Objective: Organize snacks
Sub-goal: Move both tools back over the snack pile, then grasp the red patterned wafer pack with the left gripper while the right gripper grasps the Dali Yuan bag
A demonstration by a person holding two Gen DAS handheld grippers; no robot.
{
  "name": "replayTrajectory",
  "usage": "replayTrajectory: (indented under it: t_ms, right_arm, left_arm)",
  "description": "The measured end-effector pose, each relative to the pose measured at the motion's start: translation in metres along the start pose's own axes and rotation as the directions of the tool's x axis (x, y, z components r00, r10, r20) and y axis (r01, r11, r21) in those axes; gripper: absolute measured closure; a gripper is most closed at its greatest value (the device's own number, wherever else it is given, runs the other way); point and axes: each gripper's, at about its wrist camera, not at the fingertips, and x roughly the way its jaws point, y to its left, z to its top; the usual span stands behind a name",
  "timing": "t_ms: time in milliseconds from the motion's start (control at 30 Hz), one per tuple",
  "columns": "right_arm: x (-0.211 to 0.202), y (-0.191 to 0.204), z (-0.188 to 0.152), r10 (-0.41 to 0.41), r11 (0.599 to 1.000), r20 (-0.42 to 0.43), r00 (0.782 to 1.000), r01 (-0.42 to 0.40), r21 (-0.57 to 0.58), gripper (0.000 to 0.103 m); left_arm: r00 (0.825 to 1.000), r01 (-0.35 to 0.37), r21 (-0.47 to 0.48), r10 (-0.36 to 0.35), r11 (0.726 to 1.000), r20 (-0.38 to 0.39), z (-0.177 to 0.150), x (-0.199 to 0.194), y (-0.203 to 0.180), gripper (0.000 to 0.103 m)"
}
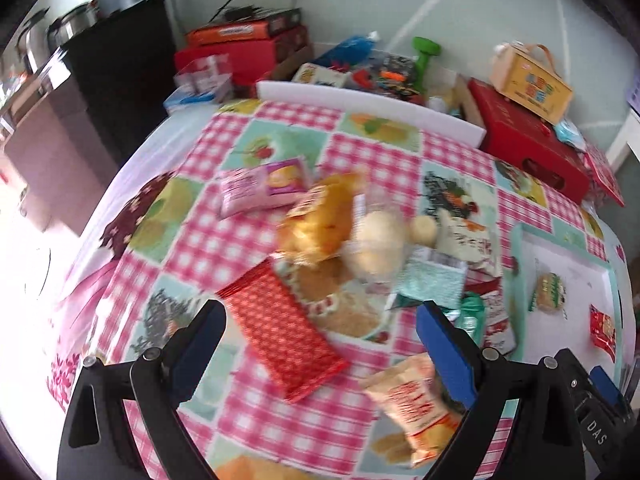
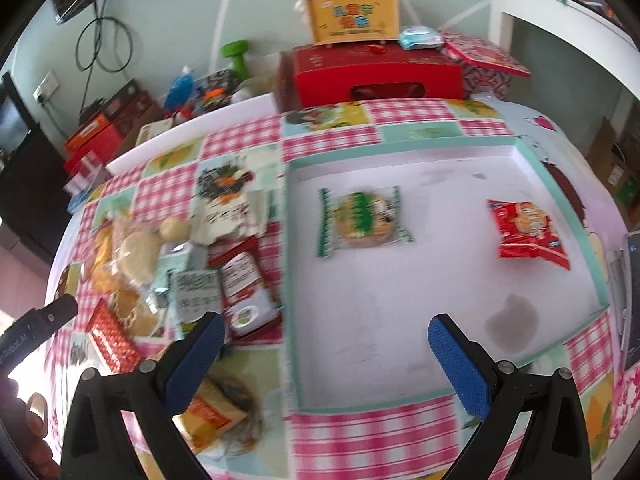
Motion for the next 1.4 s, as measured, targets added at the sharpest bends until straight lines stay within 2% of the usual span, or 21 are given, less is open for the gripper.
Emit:
replayTrajectory:
  t_ms: [133,300,567,800,1067,1200,1333,1400]
  right_arm:
    - [0.001,0.025,-0.007,0.031,0.998,-0.007,1.000,-0.031,-0.058,0.000]
    - [0.006,0.058,-0.022,0.055,0.988,-0.037,0.998,-0.059,-0.141,0.000]
    - [0.026,0.094,-0.047,0.050,0.965,-0.122,0.991,-0.080,-0.250,0.000]
    - [0.042,0.108,-0.059,0.023,0.950,-0.163,0.986,-0.072,-0.303,0.000]
    - [0.054,0.111,-0.065,-0.012,0.940,-0.189,0.982,-0.053,-0.336,0.000]
    - [0.058,0.108,-0.063,-0.031,0.943,-0.181,0.983,-0.031,-0.333,0.000]
    - [0.057,0.102,-0.058,-0.035,0.949,-0.163,0.986,-0.018,-0.314,0.001]
    - [0.055,0.100,-0.054,-0.031,0.952,-0.151,0.988,-0.017,-0.306,0.004]
  left_arm:
    - [1.000,0.003,-0.039,-0.003,0.999,-0.016,-0.005,0.003,0.021,0.007]
    - [0.997,0.015,-0.091,-0.022,0.996,-0.072,-0.013,0.017,0.041,0.007]
    - [0.988,0.048,-0.125,-0.065,0.991,-0.138,-0.023,0.035,0.051,0.007]
    - [0.971,0.049,-0.149,-0.082,0.988,-0.223,-0.027,0.065,0.058,0.007]
    - [0.961,0.050,-0.143,-0.087,0.988,-0.262,-0.020,0.086,0.054,0.007]
    - [0.963,0.036,-0.112,-0.064,0.993,-0.261,-0.009,0.096,0.046,0.007]
    - [0.958,-0.021,-0.052,0.005,0.998,-0.288,-0.007,0.114,0.036,0.007]
    - [0.960,-0.046,-0.012,0.041,0.999,-0.277,-0.006,0.116,0.030,0.009]
